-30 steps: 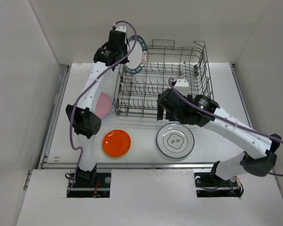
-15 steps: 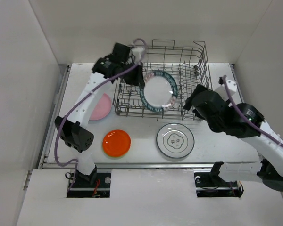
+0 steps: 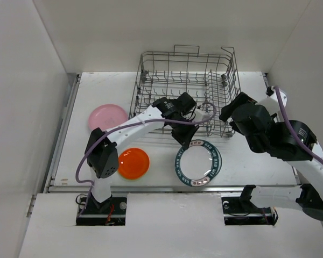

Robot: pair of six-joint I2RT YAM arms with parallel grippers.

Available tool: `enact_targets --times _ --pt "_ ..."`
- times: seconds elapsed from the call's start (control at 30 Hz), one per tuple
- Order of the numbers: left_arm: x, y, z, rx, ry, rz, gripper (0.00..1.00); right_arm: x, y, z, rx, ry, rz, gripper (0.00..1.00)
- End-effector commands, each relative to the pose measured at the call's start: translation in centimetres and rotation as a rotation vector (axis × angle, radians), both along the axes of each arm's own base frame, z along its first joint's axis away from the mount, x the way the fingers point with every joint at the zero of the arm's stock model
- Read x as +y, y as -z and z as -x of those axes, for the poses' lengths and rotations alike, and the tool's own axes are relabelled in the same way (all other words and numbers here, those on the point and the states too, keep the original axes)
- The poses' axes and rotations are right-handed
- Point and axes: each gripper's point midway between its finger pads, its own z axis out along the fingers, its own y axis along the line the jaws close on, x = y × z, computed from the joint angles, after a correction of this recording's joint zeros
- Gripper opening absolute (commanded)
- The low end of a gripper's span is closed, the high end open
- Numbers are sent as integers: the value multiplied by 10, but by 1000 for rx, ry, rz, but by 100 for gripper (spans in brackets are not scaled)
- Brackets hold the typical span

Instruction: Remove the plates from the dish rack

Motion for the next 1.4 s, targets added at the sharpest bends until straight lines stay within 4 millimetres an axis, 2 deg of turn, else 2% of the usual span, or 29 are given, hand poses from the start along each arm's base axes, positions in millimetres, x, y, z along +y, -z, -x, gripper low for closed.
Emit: enact_targets --times 0.0,0.07,0.13,0.17,0.23,0.27,0.3,0.4,0.43,0.47,0.5,0.6,0.7,0.8,0.87,0.9,0.93,1.03,1.1,1.13,1.17,1.23,1.27,1.3,1.37 --pt "-8 1 -32 -91 -54 13 0 -1 6 1 28 -8 39 89" --pt "-14 -3 -36 -122 -53 21 0 2 8 0 30 -24 48 89" --pt "-19 7 -35 -113 -43 10 0 6 9 -1 32 -42 57 89" --pt "-22 3 -37 -124 -44 24 0 7 8 -2 26 -46 57 89" --pt "-25 12 -34 -117 -24 9 0 10 10 -2 32 -55 51 89" --pt "-26 10 -37 -129 -28 11 1 11 9 -3 27 -60 53 89" --pt "-24 17 -33 -123 -13 -20 23 13 8 -3 21 -73 48 89" --pt "-21 7 -45 -176 -42 -51 71 16 9 -4 19 -96 67 89" --pt "-19 4 -48 -193 -51 -61 96 18 11 -5 24 -96 74 89" --pt "-18 1 -53 -214 -62 -70 100 20 13 -7 32 -100 94 89" --pt "-17 -6 -59 -246 -77 -72 100 20 13 -7 33 -104 102 89" --pt "-9 -36 -56 -290 -56 -52 100 25 11 -10 34 -104 104 90" --pt "1 -75 -51 -341 -31 -11 100 21 12 -15 26 -72 123 93" --pt "11 -102 -44 -385 -10 21 100 5 7 -24 11 14 167 96" --pt "29 -119 -43 -440 -32 5 100 -14 -1 -27 -2 85 230 98" --pt "35 -125 -43 -459 -44 0 100 -33 -22 -31 -57 180 253 98" --pt "48 -133 -47 -478 -91 0 100 -46 -35 -29 -87 231 265 98" --pt "103 -133 -83 -545 -316 -126 100 -88 -75 -19 -204 397 292 99" --pt "167 -140 -115 -609 -532 -236 100 -108 -87 -8 -237 457 338 99" --pt "192 -142 -123 -613 -611 -271 100 -125 -97 3 -268 511 353 99" --pt "242 -150 -135 -615 -775 -317 100 -133 -99 8 -267 533 399 99" --pt "294 -157 -140 -604 -940 -353 100 -146 -100 19 -256 548 451 99" --pt "320 -165 -139 -605 -1043 -349 100 -159 -101 30 -259 550 445 99" --pt "370 -166 -137 -584 -1200 -393 100 -166 -99 35 -246 543 472 99" --pt "408 -167 -130 -571 -1327 -395 100 -182 -97 50 -255 529 432 99"
